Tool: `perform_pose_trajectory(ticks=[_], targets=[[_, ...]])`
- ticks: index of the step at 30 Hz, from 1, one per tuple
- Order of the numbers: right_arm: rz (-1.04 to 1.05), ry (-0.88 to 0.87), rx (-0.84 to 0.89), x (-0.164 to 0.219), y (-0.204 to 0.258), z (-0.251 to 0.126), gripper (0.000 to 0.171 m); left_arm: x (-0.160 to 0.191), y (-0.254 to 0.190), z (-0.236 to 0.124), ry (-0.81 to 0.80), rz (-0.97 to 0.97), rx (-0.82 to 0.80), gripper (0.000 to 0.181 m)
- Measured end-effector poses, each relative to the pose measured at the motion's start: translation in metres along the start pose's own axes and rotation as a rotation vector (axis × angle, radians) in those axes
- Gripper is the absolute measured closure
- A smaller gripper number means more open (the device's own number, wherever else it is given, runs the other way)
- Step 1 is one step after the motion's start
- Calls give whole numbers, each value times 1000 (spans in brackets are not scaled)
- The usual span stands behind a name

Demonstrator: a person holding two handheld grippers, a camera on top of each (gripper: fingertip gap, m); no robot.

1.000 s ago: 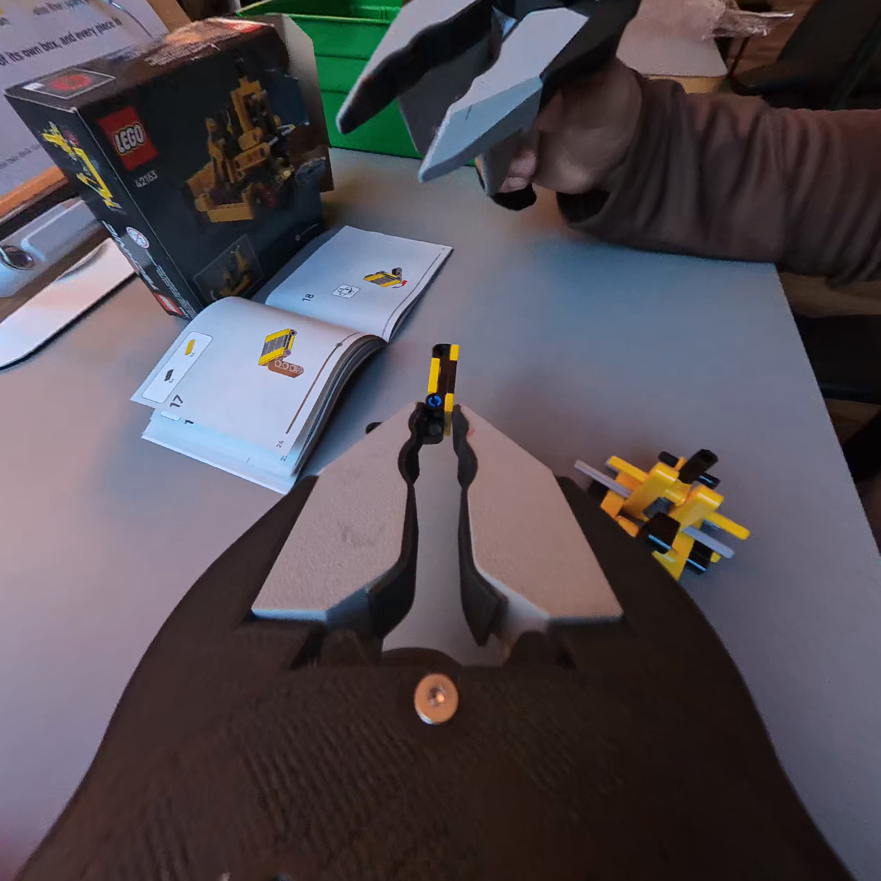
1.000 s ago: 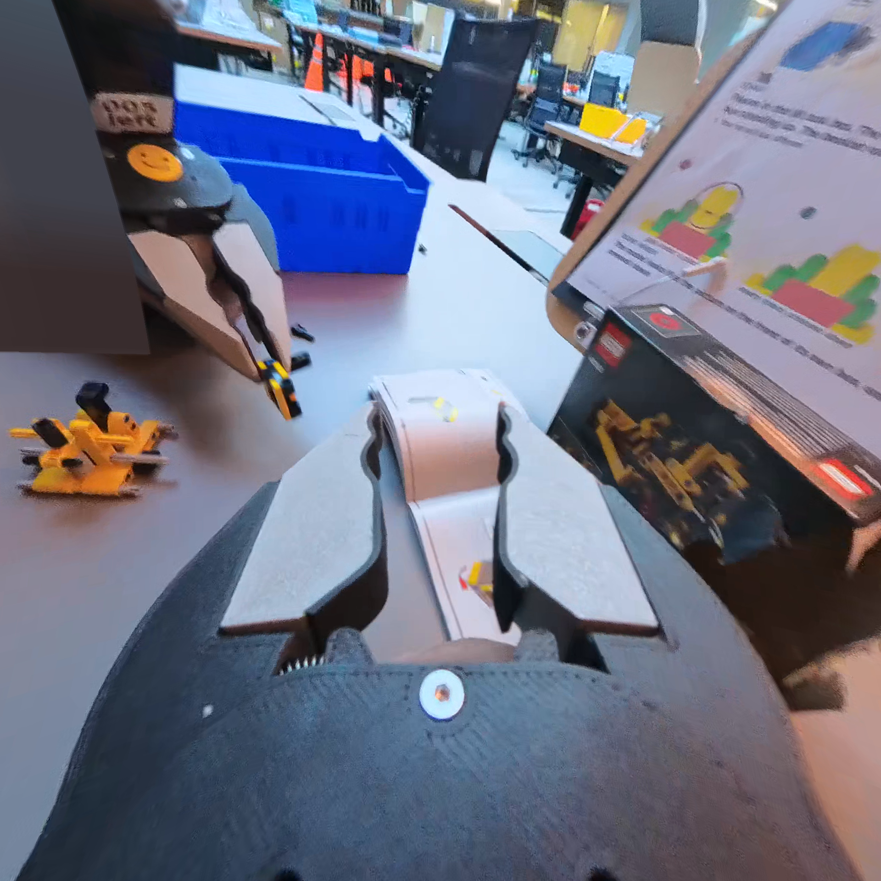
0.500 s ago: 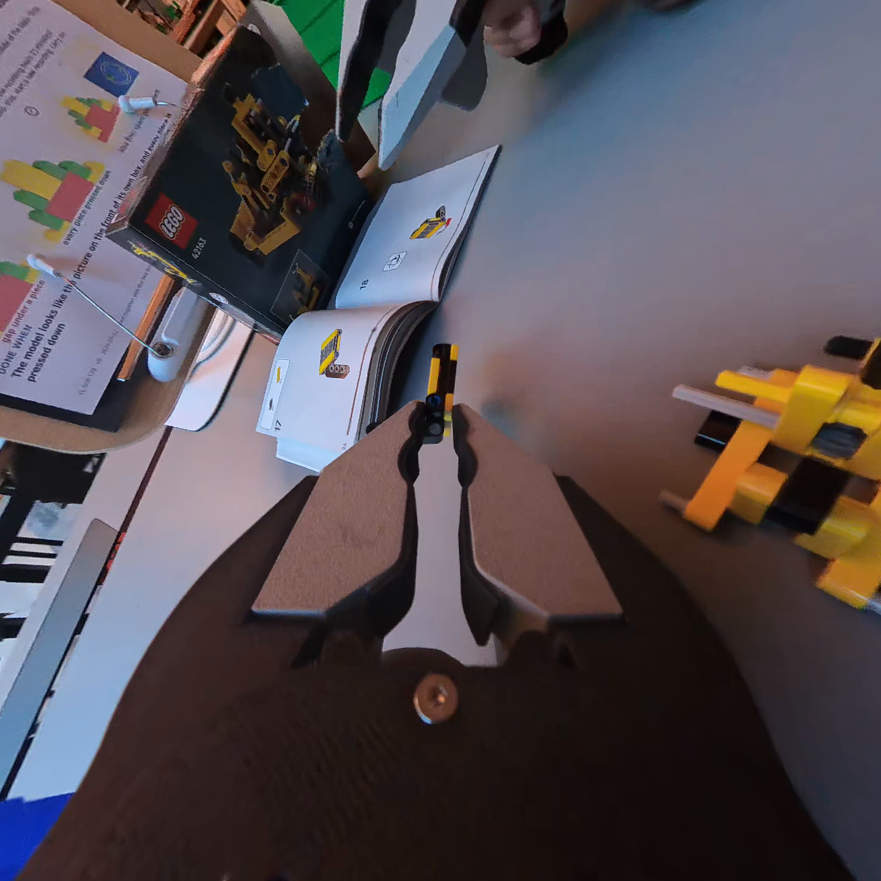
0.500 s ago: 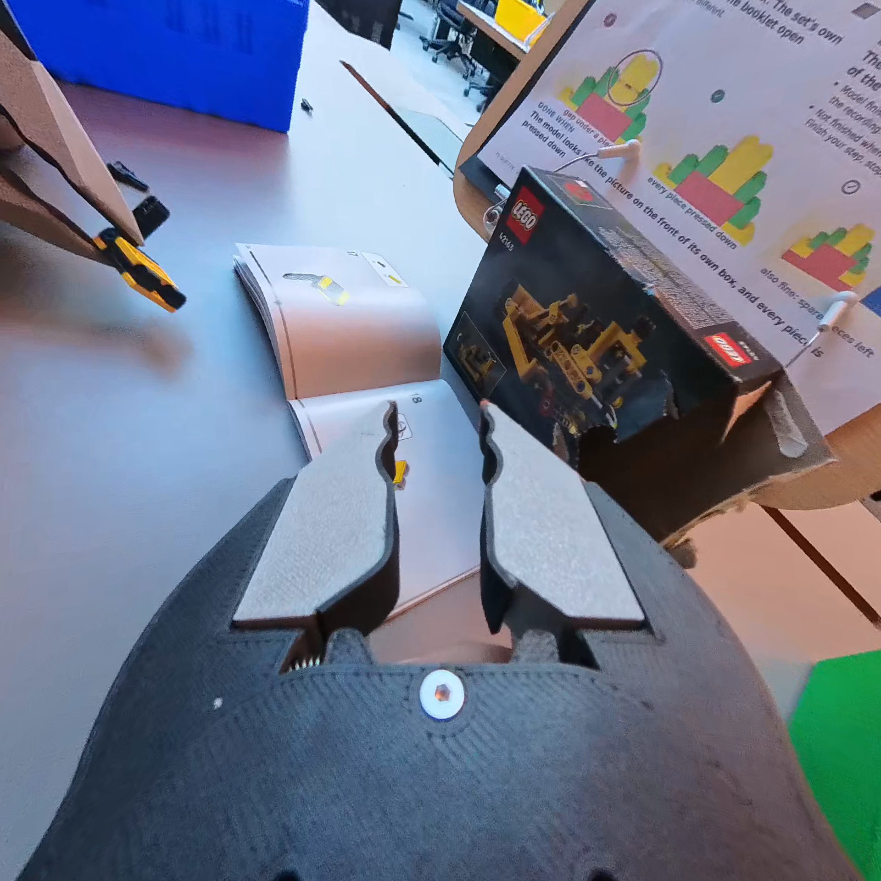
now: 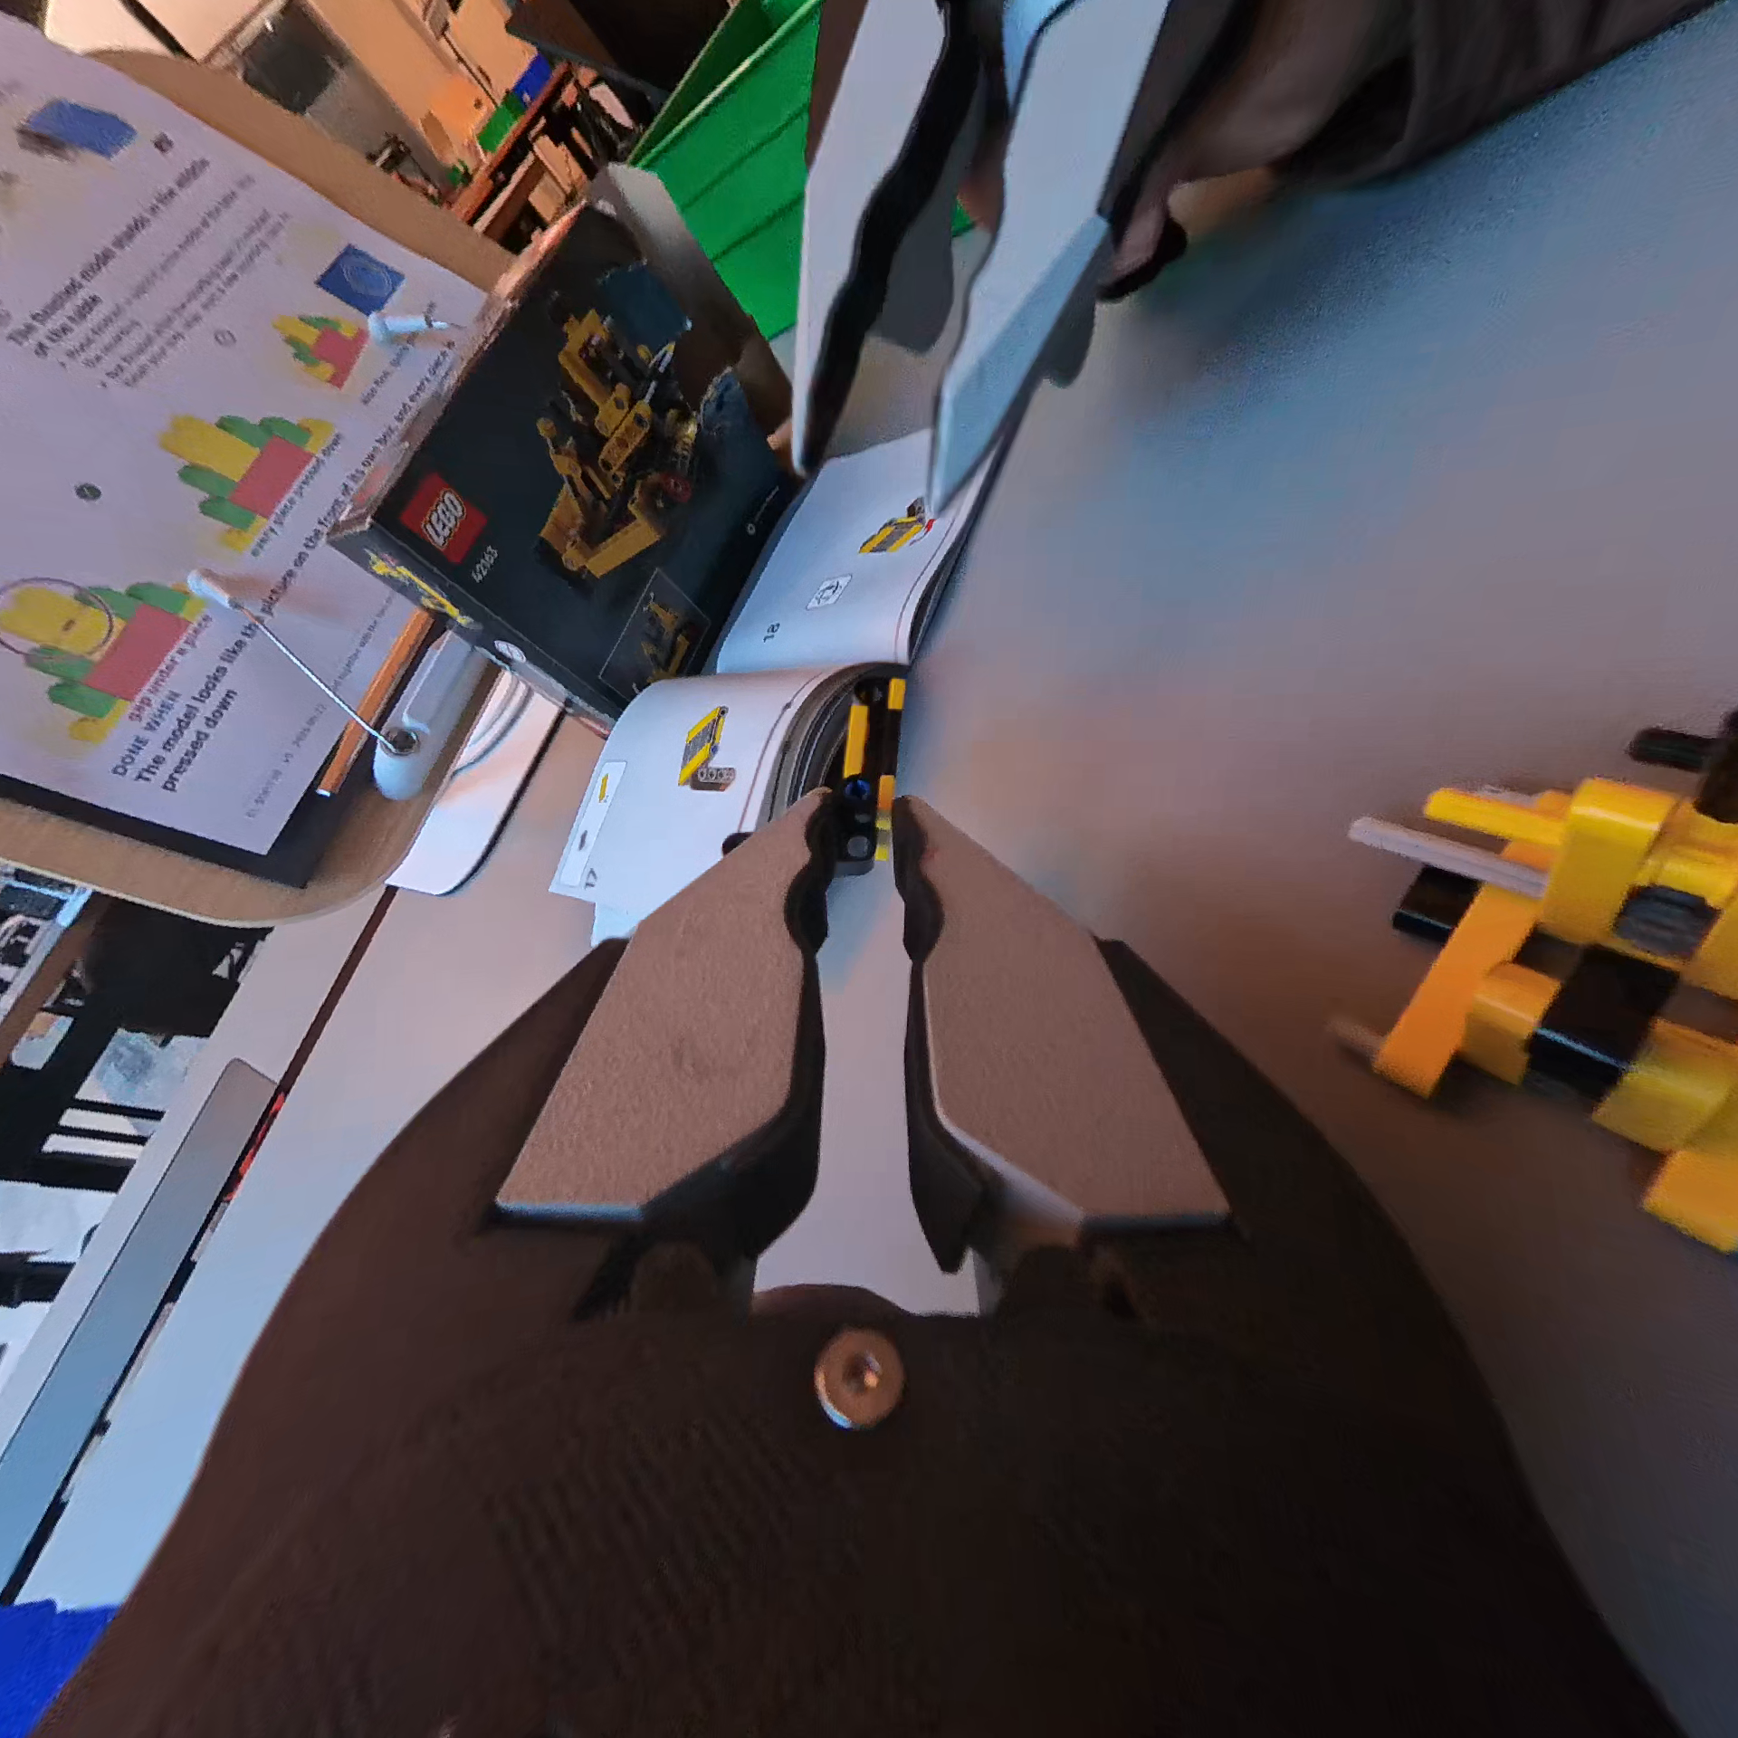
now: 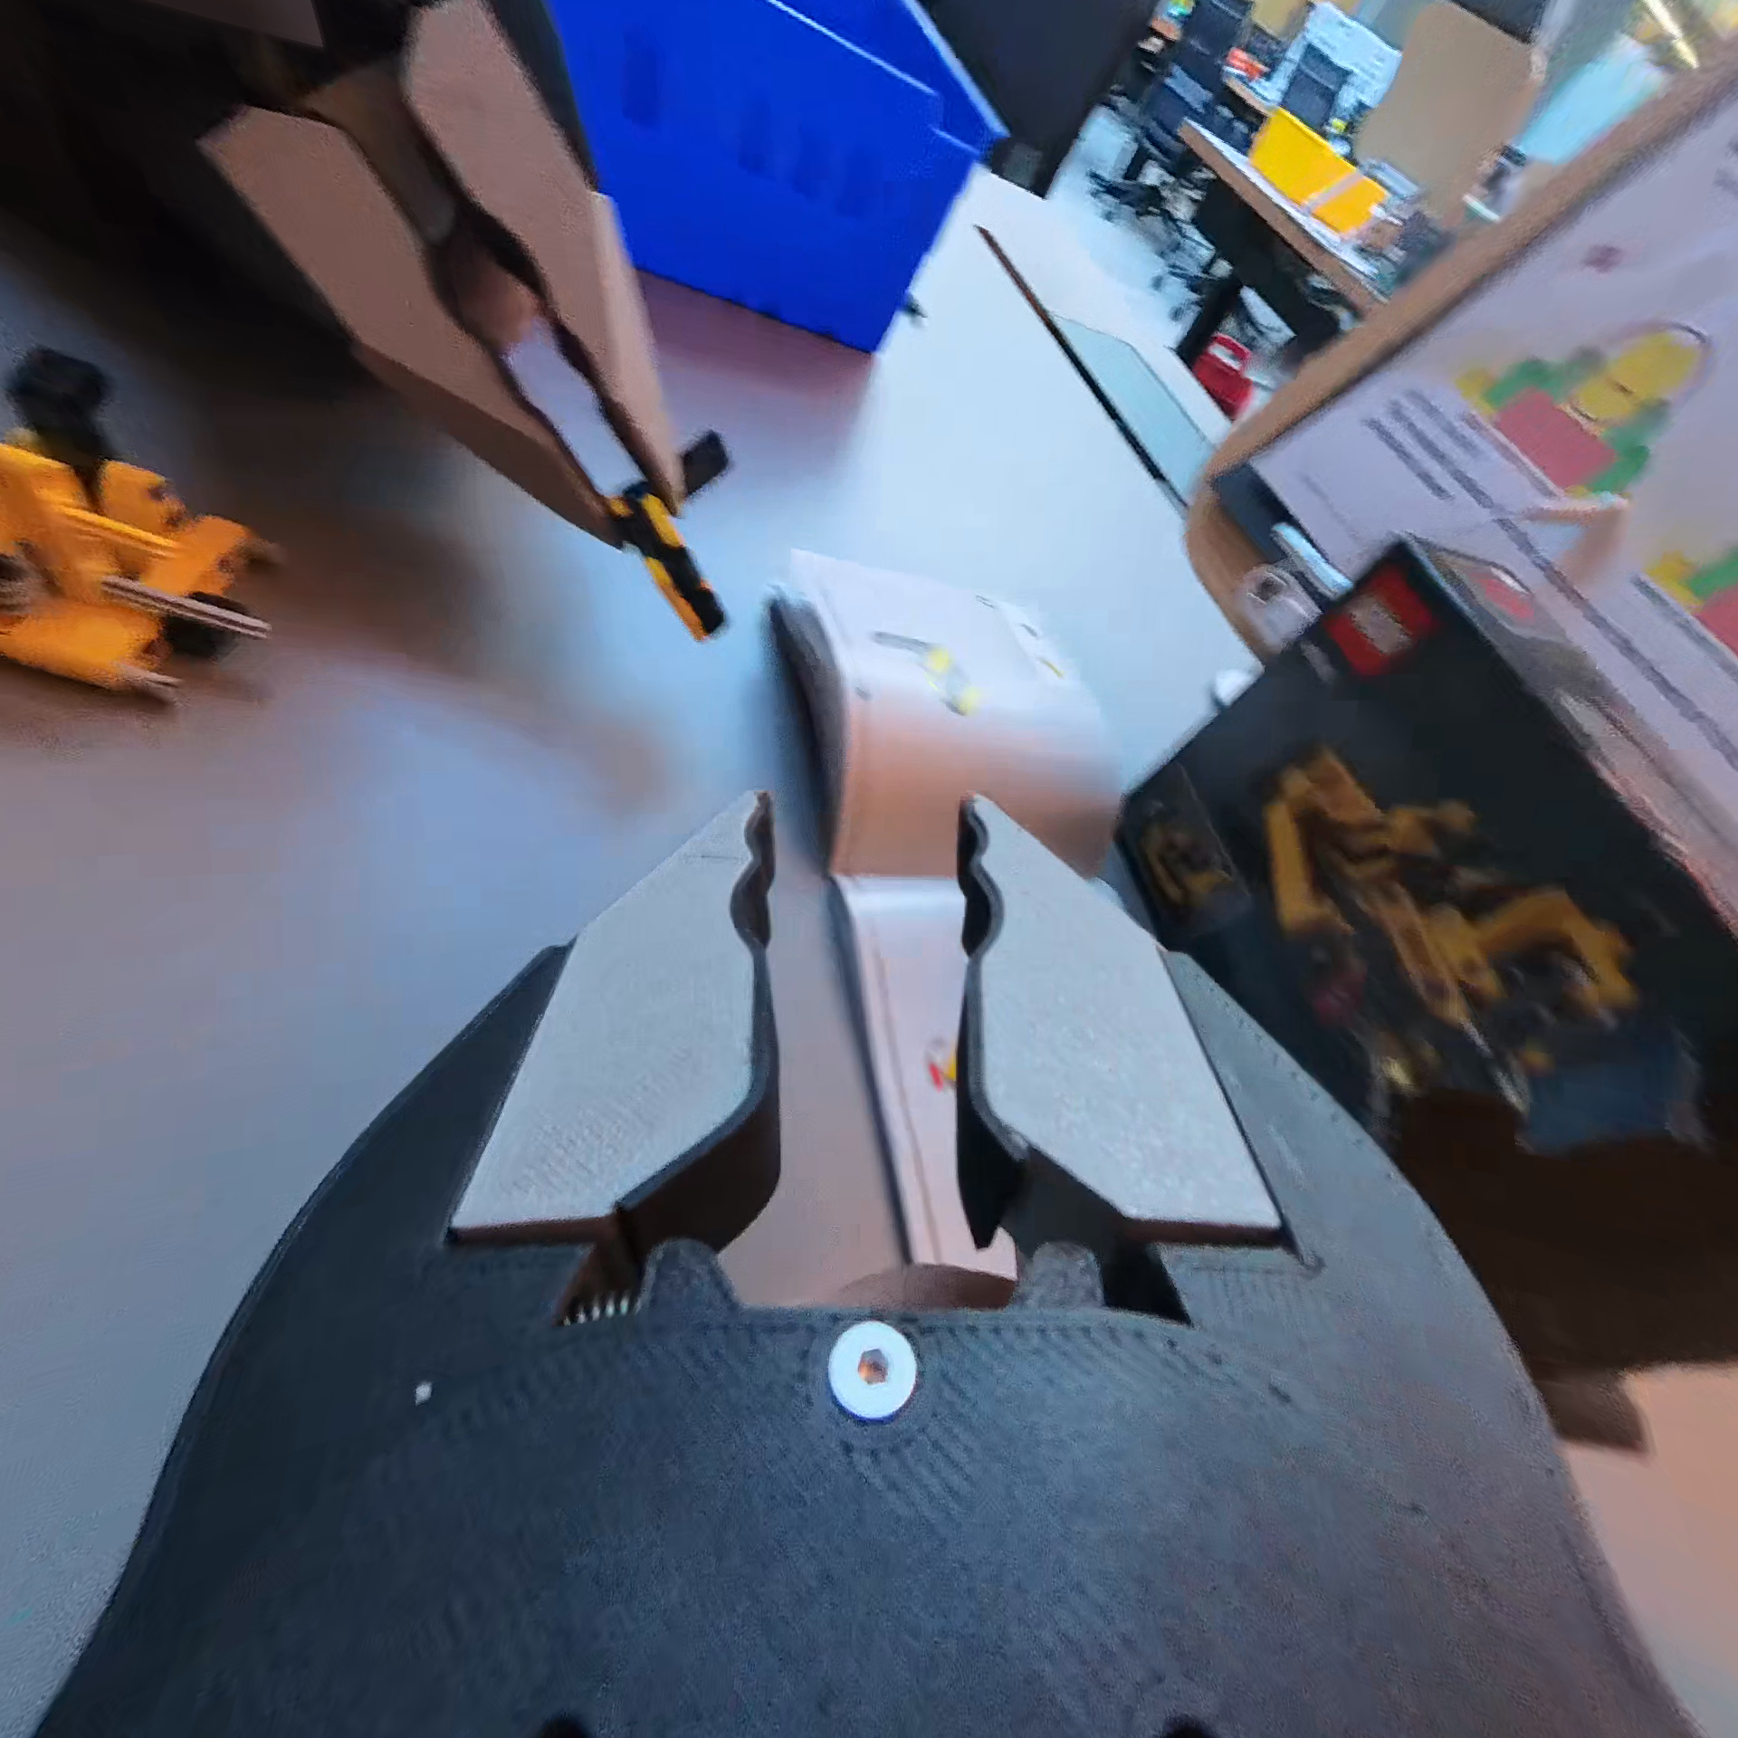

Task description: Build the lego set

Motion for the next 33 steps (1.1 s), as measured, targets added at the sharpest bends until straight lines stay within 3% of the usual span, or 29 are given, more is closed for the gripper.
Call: perform_pose_trajectory(ticks=[1,5,9,12,13,14,18,20,22,27,33], targets=[[-19,-6,-33,-5,8,5,135,-1,-1,0,-9,9,0,173],[-114,12,-103,-17,36,23,136,-3,-5,1,-17,36,5,173],[-185,24,-117,-22,48,30,152,-6,-6,-1,-46,6,25,173],[-131,-8,-114,-29,47,33,135,-10,-8,-3,-74,-20,62,173],[-117,-11,-124,-31,48,33,141,-12,-9,-4,-90,-31,79,173],[-122,-18,-136,-32,49,33,159,-14,-10,-4,-107,-45,102,173],[-141,-17,-187,-34,53,30,162,-15,-12,-6,-110,-68,167,173],[-143,6,-160,-34,51,29,163,-15,-10,-9,-118,-107,170,161],[-190,44,-111,-31,49,26,163,-14,-4,-12,-122,-210,201,153],[-426,142,-12,-33,64,19,163,1,14,-8,-27,-581,378,160],[-579,194,100,-38,87,29,163,5,20,-7,-107,-830,536,155]])
Point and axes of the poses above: each gripper's, where its closed fingertips meet, z out along the fingers, x out of its underside, y = z × x across the jaws, the point moved 10 cm from there along -z, back along the fingers, and after that the axes turned 1 degree about -y, right-handed, at the moved point
